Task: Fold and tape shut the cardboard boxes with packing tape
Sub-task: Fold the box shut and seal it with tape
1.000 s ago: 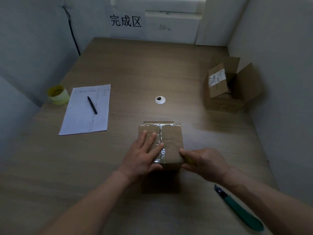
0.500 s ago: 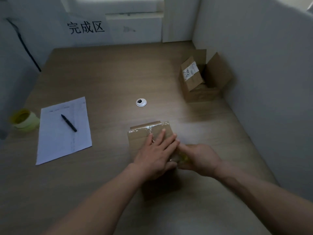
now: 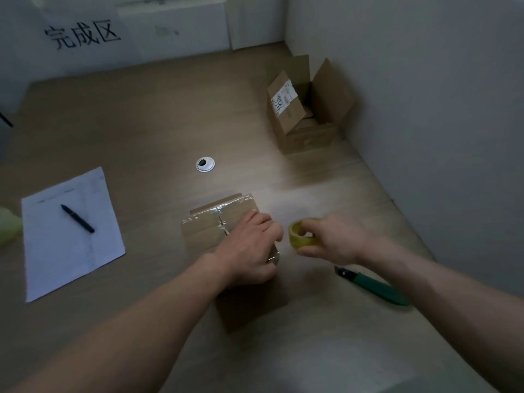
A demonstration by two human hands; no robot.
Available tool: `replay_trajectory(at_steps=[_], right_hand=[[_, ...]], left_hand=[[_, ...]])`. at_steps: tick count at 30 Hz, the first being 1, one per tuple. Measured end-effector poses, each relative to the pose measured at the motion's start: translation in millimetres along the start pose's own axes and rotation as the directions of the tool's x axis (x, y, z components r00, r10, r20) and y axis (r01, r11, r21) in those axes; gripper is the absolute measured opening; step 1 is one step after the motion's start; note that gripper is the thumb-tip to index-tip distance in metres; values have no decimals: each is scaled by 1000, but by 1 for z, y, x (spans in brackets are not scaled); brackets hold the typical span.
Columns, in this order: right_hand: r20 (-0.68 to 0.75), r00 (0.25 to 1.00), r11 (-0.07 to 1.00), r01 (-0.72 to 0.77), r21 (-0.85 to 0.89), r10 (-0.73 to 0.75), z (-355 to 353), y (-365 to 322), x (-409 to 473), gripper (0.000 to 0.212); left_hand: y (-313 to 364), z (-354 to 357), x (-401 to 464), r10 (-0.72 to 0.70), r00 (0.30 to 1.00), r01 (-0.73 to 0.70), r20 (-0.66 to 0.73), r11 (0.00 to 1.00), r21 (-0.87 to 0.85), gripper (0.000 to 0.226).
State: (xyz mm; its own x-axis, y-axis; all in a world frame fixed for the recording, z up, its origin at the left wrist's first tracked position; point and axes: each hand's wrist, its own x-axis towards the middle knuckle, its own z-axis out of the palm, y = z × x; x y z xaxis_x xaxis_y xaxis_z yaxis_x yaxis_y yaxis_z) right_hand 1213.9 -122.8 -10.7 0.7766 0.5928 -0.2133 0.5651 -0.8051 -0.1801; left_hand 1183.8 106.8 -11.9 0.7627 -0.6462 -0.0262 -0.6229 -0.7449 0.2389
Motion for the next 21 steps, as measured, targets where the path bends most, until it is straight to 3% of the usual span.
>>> replay_trajectory(at_steps=[5, 10, 12, 14, 16, 18, 20, 21], right_hand=[[-7, 995, 994, 98, -50, -99, -20, -7, 20, 31], [-87, 984, 986, 148, -78, -155, -31, -6, 20, 25], [-137, 979, 988, 140, -70, -148, -29, -5, 16, 29], [-276, 954, 992, 125, 6, -118, -20, -1, 2, 34], [-477, 878, 985, 40, 166, 45, -2, 4, -23, 47], [-510, 806, 937, -150, 315, 301, 26, 13, -58, 55], [-293, 805, 847, -427, 317, 516, 58, 23, -95, 57], [-146, 800, 806, -544, 233, 582, 73, 24, -111, 56]], left_hand=[[2, 0, 20, -171, 981, 180, 89, 979, -97, 63], [3, -5, 49, -312, 920, 351, 238, 925, -146, 30], [5, -6, 55, -369, 896, 415, 248, 893, -174, 19], [6, -5, 56, -419, 883, 459, 212, 866, -201, 11], [7, -2, 53, -444, 880, 472, 166, 852, -226, 12], [7, 0, 51, -448, 882, 472, 147, 841, -266, 13], [8, 0, 50, -455, 880, 474, 134, 830, -294, 14], [9, 0, 50, -456, 880, 474, 133, 827, -301, 15]])
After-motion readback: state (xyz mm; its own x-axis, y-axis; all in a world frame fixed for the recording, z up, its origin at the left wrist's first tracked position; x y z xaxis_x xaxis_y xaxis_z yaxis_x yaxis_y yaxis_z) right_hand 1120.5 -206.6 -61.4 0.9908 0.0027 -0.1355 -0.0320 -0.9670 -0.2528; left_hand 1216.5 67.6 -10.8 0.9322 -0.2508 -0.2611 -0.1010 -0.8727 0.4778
